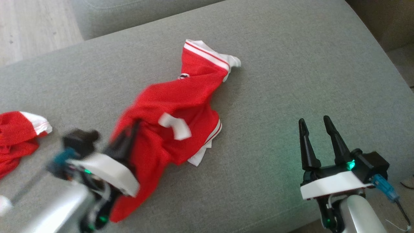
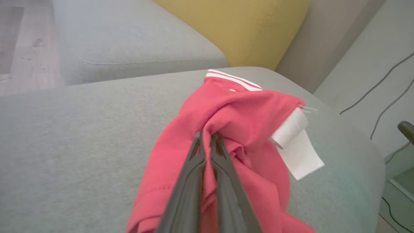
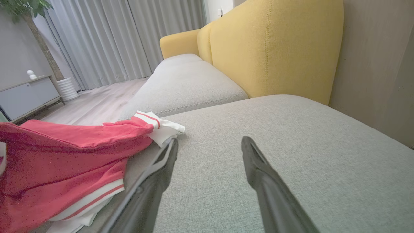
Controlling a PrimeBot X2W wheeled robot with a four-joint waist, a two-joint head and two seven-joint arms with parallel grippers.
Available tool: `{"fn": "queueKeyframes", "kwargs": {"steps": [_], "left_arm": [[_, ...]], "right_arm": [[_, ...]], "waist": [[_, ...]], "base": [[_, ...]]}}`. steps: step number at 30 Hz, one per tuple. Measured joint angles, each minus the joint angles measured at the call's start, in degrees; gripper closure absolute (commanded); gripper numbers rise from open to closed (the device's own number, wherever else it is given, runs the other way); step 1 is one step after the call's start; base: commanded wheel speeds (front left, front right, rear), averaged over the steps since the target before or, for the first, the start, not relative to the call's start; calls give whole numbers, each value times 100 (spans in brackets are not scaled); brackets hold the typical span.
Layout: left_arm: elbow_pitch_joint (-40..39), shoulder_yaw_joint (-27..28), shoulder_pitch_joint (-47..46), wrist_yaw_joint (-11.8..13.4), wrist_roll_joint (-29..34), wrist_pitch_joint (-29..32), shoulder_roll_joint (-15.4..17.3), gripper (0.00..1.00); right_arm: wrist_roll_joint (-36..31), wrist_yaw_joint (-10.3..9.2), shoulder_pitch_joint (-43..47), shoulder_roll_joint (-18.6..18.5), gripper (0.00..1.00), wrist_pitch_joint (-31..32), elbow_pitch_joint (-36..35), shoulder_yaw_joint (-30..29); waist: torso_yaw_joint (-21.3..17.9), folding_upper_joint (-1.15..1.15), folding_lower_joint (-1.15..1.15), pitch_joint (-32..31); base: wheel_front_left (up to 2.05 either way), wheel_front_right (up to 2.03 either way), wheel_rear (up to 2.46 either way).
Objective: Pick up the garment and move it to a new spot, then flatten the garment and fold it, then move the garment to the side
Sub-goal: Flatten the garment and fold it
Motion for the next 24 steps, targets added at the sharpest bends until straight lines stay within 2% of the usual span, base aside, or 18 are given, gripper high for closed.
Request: {"fn": "queueKeyframes", "kwargs": {"steps": [4, 8, 12, 17, 20, 21, 22, 23, 24], "left_arm": [[14, 352, -272, -198, -271, 134, 311, 100], [235, 435, -818, -453, -227, 152, 344, 100], [770, 213, -1246, -738, 223, 181, 377, 100], [1471, -280, -1289, -1155, 356, 649, 374, 100], [1755, -382, -1219, -1181, 315, 780, 367, 100], [1862, -379, -1213, -1111, 318, 767, 365, 65], [1963, -378, -1212, -1043, 347, 714, 366, 9], [2047, -377, -1202, -994, 396, 658, 368, 0], [2097, -361, -1176, -905, 417, 580, 360, 0]], "right_arm": [[0, 0, -1, 0, 0, 0, 25, 18], [0, 0, -1, 0, 0, 0, 53, 64], [1, 0, -2, 0, 0, 0, 56, 131], [19, 0, -4, 0, 0, 0, 80, 169], [19, 0, -2, 0, 0, 0, 80, 147], [18, 0, -2, 0, 0, 0, 80, 136], [18, 0, -2, 0, 0, 0, 80, 127], [18, 0, -2, 0, 0, 0, 80, 123], [18, 0, -1, 0, 0, 0, 80, 122]], "waist": [[30, 0, 0, -53], [2, 0, 0, -70], [-66, 0, 0, -50], [-177, 0, 0, -15], [-180, 0, 0, 6], [-171, 0, 0, 9], [-160, 0, 0, 11], [-151, 0, 0, 11], [-141, 0, 0, 8]], "base": [[0, 0, 0], [0, 0, 0], [0, 0, 0], [0, 0, 0], [0, 0, 0], [0, 0, 0], [0, 0, 0], [0, 0, 0], [0, 0, 0]]}}
